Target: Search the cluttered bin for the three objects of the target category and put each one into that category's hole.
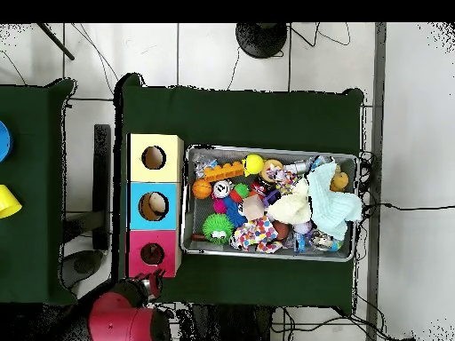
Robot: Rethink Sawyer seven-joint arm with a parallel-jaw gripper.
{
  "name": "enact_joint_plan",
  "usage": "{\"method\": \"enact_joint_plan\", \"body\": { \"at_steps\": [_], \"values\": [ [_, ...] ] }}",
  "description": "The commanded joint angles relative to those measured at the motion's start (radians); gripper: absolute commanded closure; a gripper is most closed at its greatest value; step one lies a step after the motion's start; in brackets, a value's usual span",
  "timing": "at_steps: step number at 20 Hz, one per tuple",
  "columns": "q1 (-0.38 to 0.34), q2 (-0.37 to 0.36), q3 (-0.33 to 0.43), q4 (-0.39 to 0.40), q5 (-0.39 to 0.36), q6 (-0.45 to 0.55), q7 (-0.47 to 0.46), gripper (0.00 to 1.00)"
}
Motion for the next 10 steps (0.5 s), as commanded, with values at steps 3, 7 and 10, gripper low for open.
{"method": "enact_joint_plan", "body": {
  "at_steps": [3,7,10],
  "values": [
    [-0.172,-0.063,0.208,0.064,0.101,-0.012,0.169,0.00],
    [-0.270,-0.105,0.301,0.120,0.134,-0.047,0.139,0.00],
    [-0.368,-0.124,0.366,0.138,0.118,-0.067,0.089,0.00]
  ]
}}
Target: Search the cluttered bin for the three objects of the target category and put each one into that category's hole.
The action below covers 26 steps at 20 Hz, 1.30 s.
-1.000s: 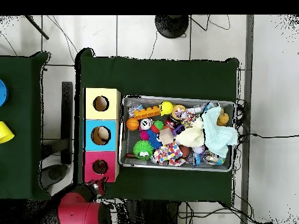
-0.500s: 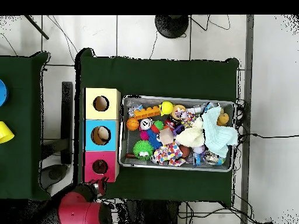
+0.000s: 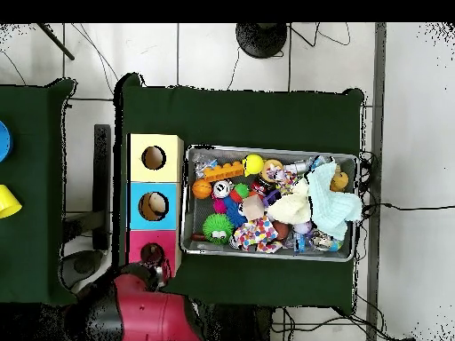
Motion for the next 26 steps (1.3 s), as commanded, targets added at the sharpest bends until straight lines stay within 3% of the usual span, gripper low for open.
{"method": "enact_joint_plan", "body": {
  "at_steps": [1,9,15,22,26],
  "values": [
    [-0.159,-0.048,0.218,0.087,0.039,-0.064,0.078,0.00],
    [-0.386,-0.078,0.414,0.133,0.037,-0.074,0.029,0.00],
    [-0.448,-0.091,0.452,0.095,-0.005,0.003,0.022,0.00],
    [-0.558,-0.112,0.546,0.092,0.004,0.073,-0.022,0.00],
    [-0.600,-0.104,0.571,0.053,-0.015,0.122,-0.034,0.00]
  ]
}}
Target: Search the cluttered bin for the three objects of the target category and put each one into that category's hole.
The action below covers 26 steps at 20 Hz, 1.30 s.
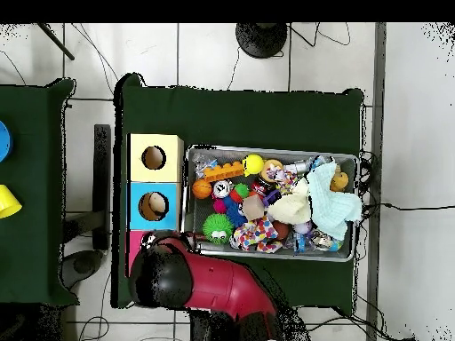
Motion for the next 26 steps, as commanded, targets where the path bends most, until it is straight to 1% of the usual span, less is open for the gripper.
{"method": "enact_joint_plan", "body": {
  "at_steps": [1,5,7,9,13,18,21,22,24,26],
  "values": [
    [-0.099,-0.005,0.155,-0.037,-0.023,0.149,-0.042,0.00],
    [-0.128,0.002,0.150,-0.062,-0.073,0.182,-0.062,0.00],
    [-0.153,0.007,0.164,-0.057,-0.082,0.177,-0.073,0.00],
    [-0.166,0.021,0.169,-0.072,-0.099,0.178,-0.077,0.00],
    [-0.204,0.030,0.206,-0.056,-0.117,0.157,-0.078,0.00],
    [-0.296,0.042,0.269,-0.012,-0.155,0.132,-0.113,0.00],
    [-0.352,0.027,0.310,-0.001,-0.170,0.165,-0.134,0.00],
    [-0.363,0.025,0.320,-0.012,-0.174,0.187,-0.138,0.00],
    [-0.399,0.034,0.346,-0.006,-0.190,0.196,-0.149,0.00],
    [-0.422,0.032,0.354,-0.011,-0.218,0.215,-0.158,0.00]
  ]
}}
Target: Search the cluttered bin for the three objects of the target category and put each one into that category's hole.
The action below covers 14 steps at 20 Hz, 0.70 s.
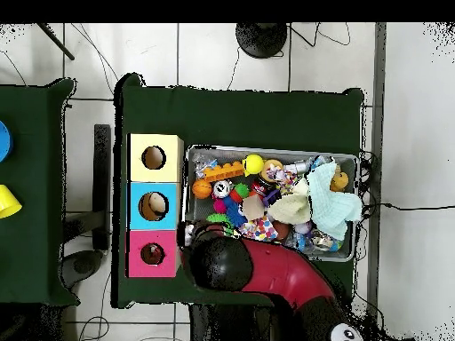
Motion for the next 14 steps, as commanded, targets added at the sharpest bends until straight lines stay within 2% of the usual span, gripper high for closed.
{"method": "enact_joint_plan", "body": {
  "at_steps": [1,5,10,14],
  "values": [
    [-0.088,0.032,0.114,-0.020,-0.107,0.151,-0.163,0.00],
    [-0.116,0.008,0.113,-0.044,-0.160,0.206,-0.174,0.00],
    [-0.164,0.011,0.133,-0.163,-0.221,0.349,-0.220,0.00],
    [-0.197,0.032,0.160,-0.264,-0.281,0.425,-0.253,0.00]
  ]
}}
